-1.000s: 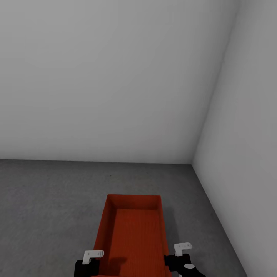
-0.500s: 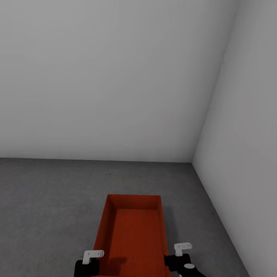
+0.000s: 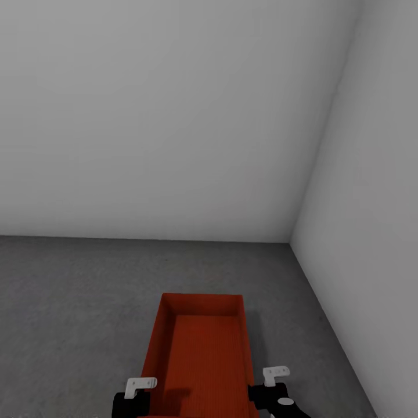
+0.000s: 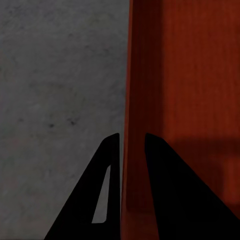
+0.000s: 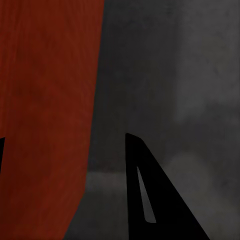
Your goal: Move the two storage containers from the living room to the garage. In the garage, place one container on the floor and stack the other container on top of it (either order is fine).
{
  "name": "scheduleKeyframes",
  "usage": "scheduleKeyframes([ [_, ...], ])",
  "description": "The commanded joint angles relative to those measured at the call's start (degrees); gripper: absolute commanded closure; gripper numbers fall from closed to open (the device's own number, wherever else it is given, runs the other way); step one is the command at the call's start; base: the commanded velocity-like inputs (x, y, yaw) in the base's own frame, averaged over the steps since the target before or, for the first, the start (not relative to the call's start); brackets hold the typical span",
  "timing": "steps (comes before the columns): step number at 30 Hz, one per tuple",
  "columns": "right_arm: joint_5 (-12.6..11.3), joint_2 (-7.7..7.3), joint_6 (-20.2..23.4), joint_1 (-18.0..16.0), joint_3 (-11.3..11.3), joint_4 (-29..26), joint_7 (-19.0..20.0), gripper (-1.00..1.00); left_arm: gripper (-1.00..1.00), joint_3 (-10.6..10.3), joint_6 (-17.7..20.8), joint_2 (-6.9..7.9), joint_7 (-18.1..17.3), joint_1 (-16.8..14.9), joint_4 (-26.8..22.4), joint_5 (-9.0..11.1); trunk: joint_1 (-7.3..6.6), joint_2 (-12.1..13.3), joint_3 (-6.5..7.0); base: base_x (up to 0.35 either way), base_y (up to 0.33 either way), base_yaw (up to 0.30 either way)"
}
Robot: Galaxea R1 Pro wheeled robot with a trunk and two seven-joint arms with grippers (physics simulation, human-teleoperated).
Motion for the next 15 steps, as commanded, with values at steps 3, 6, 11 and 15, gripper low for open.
scheduleKeyframes([
  [3, 0.2, -0.03, -0.12, -0.04, 0.29, 0.09, -0.56, 1.0, 1.0, 0.34, -0.21, 0.05, 0.81, -0.05, -0.05, -0.13, -0.01, -0.02, -0.33, 0.0, 0.0, 0.0],
  [6, 0.2, -0.03, -0.12, -0.04, 0.29, 0.07, -0.56, 1.0, 1.0, 0.34, -0.2, 0.06, 0.8, -0.05, -0.05, -0.13, -0.01, -0.02, -0.6, 0.0, 0.0, 0.0],
  [11, 0.2, -0.03, -0.12, -0.04, 0.29, 0.06, -0.56, 1.0, 1.0, 0.34, -0.2, 0.05, 0.8, -0.05, -0.05, -0.13, -0.01, -0.02, -1.07, 0.0, 0.0, 0.0],
  [15, 0.2, -0.03, -0.12, -0.04, 0.29, 0.04, -0.56, 1.0, 1.0, 0.34, -0.21, 0.04, 0.81, -0.05, -0.05, -0.13, -0.01, -0.02, -1.44, 0.0, 0.0, 0.0],
])
